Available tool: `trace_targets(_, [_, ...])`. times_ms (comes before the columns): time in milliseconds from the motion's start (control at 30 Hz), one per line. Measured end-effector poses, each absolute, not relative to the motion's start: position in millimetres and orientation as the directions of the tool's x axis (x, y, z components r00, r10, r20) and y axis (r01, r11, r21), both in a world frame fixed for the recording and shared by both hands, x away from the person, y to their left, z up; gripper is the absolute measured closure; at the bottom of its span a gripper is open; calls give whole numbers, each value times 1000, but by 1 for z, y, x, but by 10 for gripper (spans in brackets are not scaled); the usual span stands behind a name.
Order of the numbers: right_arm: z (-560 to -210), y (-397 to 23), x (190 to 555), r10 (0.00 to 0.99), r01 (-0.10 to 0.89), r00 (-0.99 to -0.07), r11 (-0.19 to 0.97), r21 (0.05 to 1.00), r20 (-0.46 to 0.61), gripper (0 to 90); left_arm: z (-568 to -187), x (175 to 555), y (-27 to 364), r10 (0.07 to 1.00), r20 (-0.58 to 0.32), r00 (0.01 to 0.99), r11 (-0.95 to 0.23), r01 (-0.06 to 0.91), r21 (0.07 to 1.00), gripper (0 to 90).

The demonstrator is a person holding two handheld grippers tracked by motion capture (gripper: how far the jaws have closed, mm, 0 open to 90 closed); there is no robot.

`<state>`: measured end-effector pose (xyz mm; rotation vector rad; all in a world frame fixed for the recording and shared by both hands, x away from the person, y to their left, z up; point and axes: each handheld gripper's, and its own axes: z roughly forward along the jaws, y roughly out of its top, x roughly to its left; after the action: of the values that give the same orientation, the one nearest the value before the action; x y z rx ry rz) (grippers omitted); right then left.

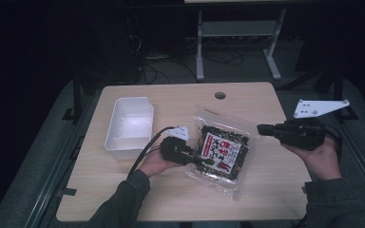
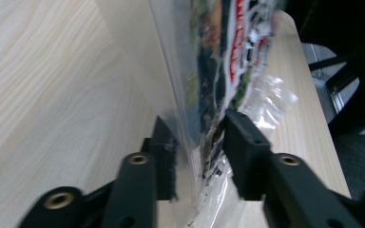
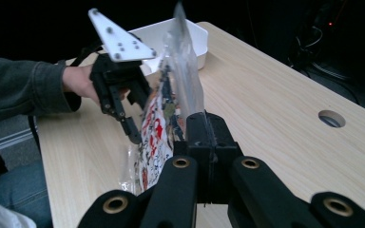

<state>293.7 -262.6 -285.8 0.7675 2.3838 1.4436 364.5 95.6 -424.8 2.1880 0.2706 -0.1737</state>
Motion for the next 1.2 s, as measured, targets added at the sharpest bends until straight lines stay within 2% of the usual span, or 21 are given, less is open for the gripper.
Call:
trace_targets(233, [-293, -270, 301, 575, 326, -814, 335, 884, 83, 875, -421, 359, 95, 113, -199, 973, -585, 228, 778, 730])
trace_targets(400, [-303, -276, 308, 574, 350, -807, 272, 896, 140, 727, -418, 354, 95, 97, -173, 980, -593, 196, 781, 747])
trace_targets(600, [-313, -275, 312, 570, 368, -804, 251, 895, 171, 462, -417, 352, 95, 88, -168, 982, -591, 187, 785, 749])
trace_targets(733, [-322, -273, 312, 550, 376, -812, 235, 896, 196, 371, -417, 351, 96, 89, -165, 982, -591, 186, 785, 749])
trace_targets(900, [-334, -267, 312, 540, 392, -814, 240, 888, 214, 312, -418, 351, 100, 91, -165, 982, -591, 187, 785, 749])
trace_targets(1200, [-363, -248, 319, 511, 421, -823, 254, 871, 248, 296, -420, 350, 110, 104, -161, 981, -591, 192, 784, 750])
